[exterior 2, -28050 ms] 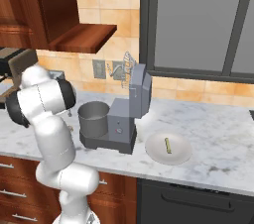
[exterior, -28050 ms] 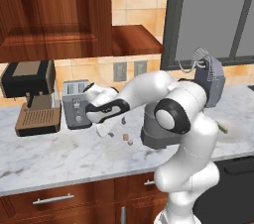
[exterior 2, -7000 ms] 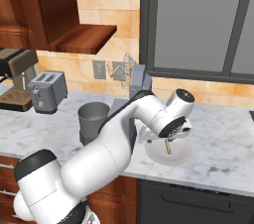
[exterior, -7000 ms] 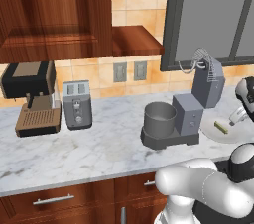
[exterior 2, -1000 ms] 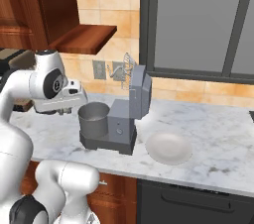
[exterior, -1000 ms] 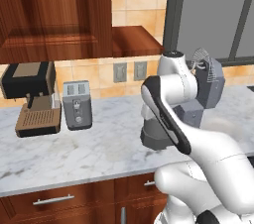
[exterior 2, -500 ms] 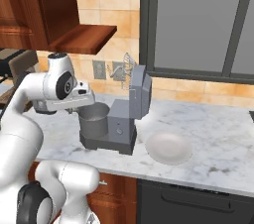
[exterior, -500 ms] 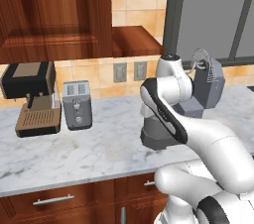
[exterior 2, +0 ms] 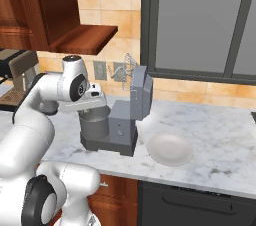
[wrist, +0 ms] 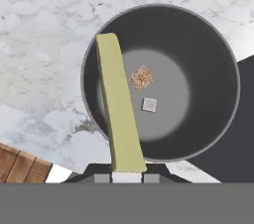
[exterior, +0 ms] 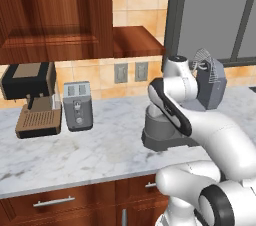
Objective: Add butter and sugar cubes to the stand mixer bowl and then turn on the stand mixer to begin making frosting.
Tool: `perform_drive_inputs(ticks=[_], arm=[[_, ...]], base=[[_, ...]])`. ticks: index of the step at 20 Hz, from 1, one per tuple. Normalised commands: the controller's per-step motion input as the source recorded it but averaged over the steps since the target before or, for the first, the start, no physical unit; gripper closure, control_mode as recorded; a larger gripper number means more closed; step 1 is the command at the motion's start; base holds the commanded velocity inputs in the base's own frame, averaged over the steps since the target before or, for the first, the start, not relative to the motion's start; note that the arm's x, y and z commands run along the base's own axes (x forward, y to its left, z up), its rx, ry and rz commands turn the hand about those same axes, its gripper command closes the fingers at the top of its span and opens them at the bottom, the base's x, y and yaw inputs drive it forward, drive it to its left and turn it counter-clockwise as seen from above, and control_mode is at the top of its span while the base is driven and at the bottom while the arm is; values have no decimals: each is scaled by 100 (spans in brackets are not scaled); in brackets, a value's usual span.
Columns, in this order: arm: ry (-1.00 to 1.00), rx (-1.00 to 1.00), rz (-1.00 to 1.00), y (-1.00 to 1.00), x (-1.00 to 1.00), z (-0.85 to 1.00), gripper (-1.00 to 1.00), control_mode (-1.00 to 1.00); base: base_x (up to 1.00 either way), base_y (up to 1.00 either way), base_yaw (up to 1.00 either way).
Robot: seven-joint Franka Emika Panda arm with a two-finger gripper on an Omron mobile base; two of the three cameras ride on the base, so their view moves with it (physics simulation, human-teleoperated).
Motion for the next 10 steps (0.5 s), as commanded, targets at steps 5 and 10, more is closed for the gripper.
perform_drive_inputs(ticks=[5,10], arm=[[0,0,0,-9,8,-21,100,-100],[0,0,0,-7,2,-20,100,-100]], base=[[0,0,0],[0,0,0]])
